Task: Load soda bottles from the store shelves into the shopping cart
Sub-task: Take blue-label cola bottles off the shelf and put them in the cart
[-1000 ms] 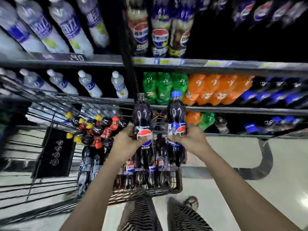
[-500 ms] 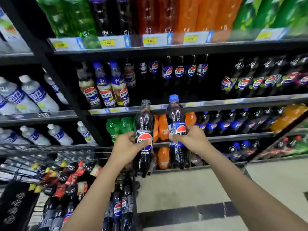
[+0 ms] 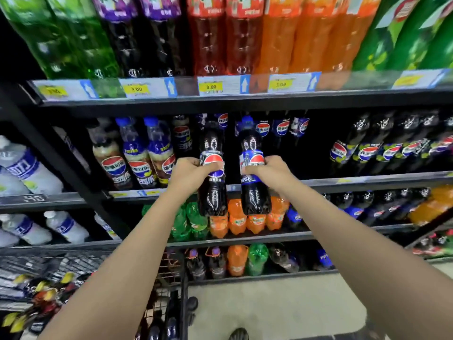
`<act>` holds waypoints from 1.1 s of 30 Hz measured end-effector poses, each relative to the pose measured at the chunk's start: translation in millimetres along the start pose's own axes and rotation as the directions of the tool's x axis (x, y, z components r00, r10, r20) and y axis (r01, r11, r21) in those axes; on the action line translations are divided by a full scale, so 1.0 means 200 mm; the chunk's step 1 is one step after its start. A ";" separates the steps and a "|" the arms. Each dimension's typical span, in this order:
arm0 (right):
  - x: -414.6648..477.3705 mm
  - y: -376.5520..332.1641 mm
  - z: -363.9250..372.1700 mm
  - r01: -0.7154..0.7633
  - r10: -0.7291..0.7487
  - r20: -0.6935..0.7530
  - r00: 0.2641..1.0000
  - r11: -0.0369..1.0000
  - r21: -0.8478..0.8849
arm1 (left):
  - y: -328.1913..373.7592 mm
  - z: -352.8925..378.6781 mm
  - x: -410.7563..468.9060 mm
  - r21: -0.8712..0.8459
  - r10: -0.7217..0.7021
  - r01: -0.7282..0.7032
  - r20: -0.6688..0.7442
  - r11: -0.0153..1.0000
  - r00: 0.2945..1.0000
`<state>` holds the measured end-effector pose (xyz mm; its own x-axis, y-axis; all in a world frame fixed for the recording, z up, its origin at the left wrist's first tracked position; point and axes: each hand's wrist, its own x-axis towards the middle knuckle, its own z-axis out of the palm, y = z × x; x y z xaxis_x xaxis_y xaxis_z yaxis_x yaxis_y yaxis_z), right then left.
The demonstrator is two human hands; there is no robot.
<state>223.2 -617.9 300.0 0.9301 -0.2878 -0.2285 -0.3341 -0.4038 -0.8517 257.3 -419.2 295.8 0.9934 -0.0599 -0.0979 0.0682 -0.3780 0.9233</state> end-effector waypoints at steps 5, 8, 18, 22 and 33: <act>0.30 -0.07 0.03 0.062 -0.063 0.003 0.998 0.997 0.037 | -0.01 0.03 0.28 0.006 -0.008 0.008 -0.057 1.000 0.998; 0.42 -0.09 0.04 0.117 -0.116 -0.024 0.993 0.992 0.050 | -0.01 0.06 0.37 0.094 0.069 -0.059 -0.109 0.994 0.992; 0.50 0.05 0.16 0.289 -0.299 -0.102 0.949 0.951 -0.108 | -0.15 0.18 0.46 0.173 0.263 -0.227 -0.225 0.958 0.938; 0.47 0.09 0.22 0.314 -0.326 -0.099 0.940 0.942 -0.113 | -0.23 0.21 0.43 0.151 0.253 -0.223 -0.230 0.963 0.940; 0.40 0.17 0.32 0.336 -0.339 -0.190 0.922 0.941 -0.050 | -0.33 0.25 0.37 0.148 0.271 -0.243 -0.212 0.959 0.939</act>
<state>295.6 -598.7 222.9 0.9413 -0.2931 0.1674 -0.0099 -0.5196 -0.8543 321.8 -444.8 210.1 0.9707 0.0373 0.2373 -0.1901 -0.4847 0.8538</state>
